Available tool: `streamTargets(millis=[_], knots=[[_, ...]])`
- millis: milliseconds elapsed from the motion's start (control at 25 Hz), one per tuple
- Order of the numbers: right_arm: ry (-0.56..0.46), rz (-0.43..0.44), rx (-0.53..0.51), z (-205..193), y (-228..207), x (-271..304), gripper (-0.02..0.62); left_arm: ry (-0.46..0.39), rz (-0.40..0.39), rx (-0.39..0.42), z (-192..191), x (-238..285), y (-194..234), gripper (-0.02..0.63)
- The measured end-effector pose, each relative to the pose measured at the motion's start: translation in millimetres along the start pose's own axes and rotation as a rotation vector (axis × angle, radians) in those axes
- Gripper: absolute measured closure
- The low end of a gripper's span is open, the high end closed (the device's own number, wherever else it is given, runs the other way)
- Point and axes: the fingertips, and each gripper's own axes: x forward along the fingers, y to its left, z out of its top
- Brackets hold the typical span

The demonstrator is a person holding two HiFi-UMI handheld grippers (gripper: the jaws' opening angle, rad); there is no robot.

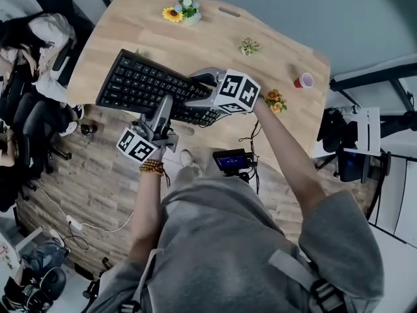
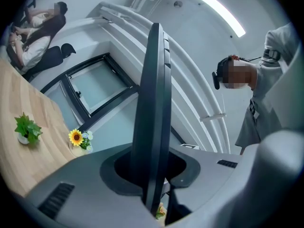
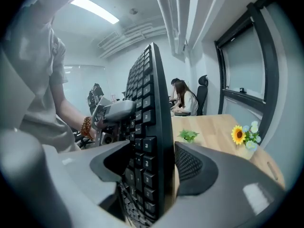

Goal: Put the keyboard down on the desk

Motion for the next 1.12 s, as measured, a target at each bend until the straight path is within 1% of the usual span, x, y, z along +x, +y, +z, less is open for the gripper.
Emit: streamTargets(millis=[80, 160, 280, 360, 480, 560, 680, 720, 800, 880, 920, 1040, 1120], knots=[[0.020, 0.008, 0.013, -4.9, -1.1, 2.6, 0.275, -0.005, 0.008, -0.014, -4.0, -2.4, 2.4, 0.511], [0.028, 0.021, 0.014, -7.3, 0.3, 3.9, 0.305, -0.020, 0.013, -0.041, -6.5, -4.3, 6.3, 0.511], [0.034, 0.052, 0.028, -8.4, 3.3, 6.6, 0.315, -0.032, -0.010, -0.095, -8.1, -8.6, 12.2, 0.509], [0.034, 0.089, 0.042, -8.9, 7.2, 8.9, 0.326, -0.031, -0.039, -0.119, -7.9, -11.0, 12.0, 0.508], [0.042, 0.184, 0.053, -10.5, 17.0, 8.7, 0.354, -0.029, -0.090, -0.152, -10.7, -12.4, 8.0, 0.506], [0.054, 0.220, 0.055, -11.1, 21.1, 10.8, 0.379, -0.029, -0.095, -0.160, -11.4, -14.0, 9.3, 0.506], [0.079, 0.208, 0.097, -15.0, 18.0, 15.7, 0.400, -0.036, -0.049, -0.134, -11.7, -15.4, 19.8, 0.503], [0.081, 0.201, 0.122, -16.3, 16.3, 16.7, 0.413, -0.038, -0.026, -0.132, -12.2, -15.3, 25.6, 0.487], [0.086, 0.191, 0.166, -19.4, 14.3, 18.3, 0.433, -0.031, 0.013, -0.153, -15.4, -15.4, 37.8, 0.453], [0.100, 0.185, 0.188, -23.4, 13.5, 21.0, 0.459, -0.015, 0.037, -0.170, -19.2, -16.9, 47.9, 0.404], [0.108, 0.183, 0.195, -25.4, 13.2, 22.7, 0.468, -0.007, 0.046, -0.166, -20.7, -18.6, 51.9, 0.384], [0.133, 0.184, 0.196, -32.1, 13.6, 24.7, 0.486, 0.049, 0.070, -0.127, -27.5, -24.9, 59.3, 0.336], [0.157, 0.187, 0.178, -38.6, 13.7, 22.5, 0.495, 0.130, 0.093, -0.074, -36.9, -30.0, 62.3, 0.312]])
